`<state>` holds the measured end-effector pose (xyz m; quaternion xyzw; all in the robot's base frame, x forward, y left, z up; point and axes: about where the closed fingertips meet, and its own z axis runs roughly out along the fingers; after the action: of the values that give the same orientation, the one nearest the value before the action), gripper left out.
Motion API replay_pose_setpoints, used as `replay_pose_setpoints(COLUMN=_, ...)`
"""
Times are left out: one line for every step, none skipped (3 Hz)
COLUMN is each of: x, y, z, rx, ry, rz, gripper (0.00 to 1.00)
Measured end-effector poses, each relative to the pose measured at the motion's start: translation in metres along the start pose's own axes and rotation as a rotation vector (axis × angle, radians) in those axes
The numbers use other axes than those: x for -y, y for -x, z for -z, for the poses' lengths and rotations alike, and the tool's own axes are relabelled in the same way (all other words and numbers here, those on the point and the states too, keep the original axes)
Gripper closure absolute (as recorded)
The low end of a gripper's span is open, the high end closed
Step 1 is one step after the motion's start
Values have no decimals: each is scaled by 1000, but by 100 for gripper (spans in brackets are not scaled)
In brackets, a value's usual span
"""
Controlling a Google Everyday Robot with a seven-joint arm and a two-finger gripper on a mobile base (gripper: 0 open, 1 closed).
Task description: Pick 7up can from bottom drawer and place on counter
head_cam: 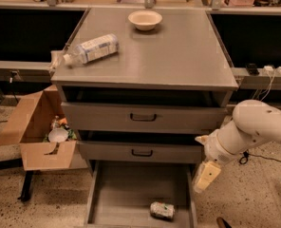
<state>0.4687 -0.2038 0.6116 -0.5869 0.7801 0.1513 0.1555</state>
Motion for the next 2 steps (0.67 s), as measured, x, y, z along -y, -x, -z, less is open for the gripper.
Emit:
replay_pose_setpoints(x=0, y=-11, z=-37, rx=4, ry=14, rz=4, gripper=0)
replay_pose_setpoints(x=-8, y=-29, z=-100, rx=-3, ry=40, rz=33, gripper=0)
